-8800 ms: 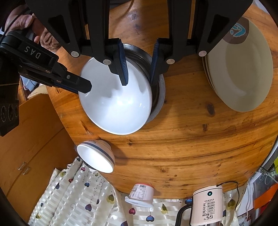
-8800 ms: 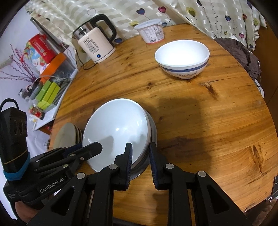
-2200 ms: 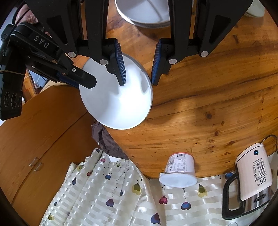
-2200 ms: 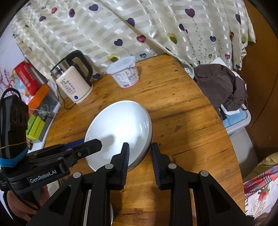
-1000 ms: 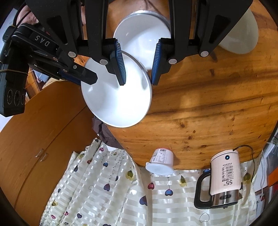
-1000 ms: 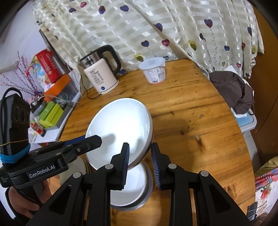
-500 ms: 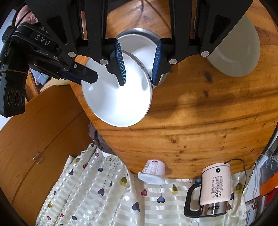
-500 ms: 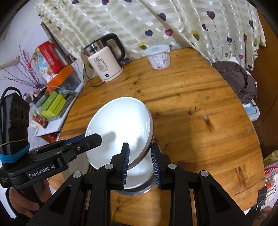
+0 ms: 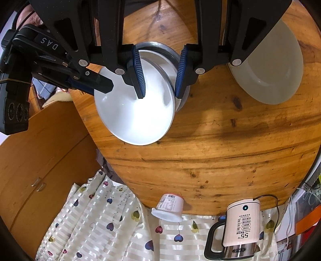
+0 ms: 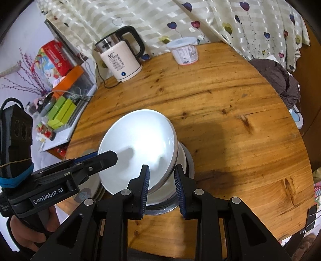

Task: Organize plates and bowls
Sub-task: 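Carry the white bowl over the steel bowl and lower it inside, then open the left gripper to release the white bowl into the stack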

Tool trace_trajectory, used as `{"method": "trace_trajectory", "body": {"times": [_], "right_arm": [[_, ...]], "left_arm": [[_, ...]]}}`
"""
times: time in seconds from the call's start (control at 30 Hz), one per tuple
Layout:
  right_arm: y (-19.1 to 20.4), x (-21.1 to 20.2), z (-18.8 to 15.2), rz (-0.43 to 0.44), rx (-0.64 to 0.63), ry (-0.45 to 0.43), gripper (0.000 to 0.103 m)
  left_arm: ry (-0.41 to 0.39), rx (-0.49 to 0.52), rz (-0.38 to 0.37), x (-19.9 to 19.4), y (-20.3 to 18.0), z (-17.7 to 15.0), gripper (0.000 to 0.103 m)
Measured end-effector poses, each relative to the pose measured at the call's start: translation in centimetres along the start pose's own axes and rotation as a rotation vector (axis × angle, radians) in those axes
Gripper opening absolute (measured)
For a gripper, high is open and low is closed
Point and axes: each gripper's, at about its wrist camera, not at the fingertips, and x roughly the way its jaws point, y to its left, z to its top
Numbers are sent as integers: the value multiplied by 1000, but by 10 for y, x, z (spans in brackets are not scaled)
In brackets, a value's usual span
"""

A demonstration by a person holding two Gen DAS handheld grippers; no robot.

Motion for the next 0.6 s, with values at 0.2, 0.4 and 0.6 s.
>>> {"method": "trace_trajectory", "body": {"times": [0.2, 0.4, 0.6], "right_arm": [[-2, 3, -3, 1, 6, 16, 25], [-3, 6, -4, 0, 10, 30, 25], [-3, 9, -5, -2, 5, 39, 25]], "left_arm": [[13, 1, 3, 3, 0, -2, 31], [24, -4, 6, 6, 2, -4, 31], [36, -12, 11, 10, 4, -7, 31]]}}
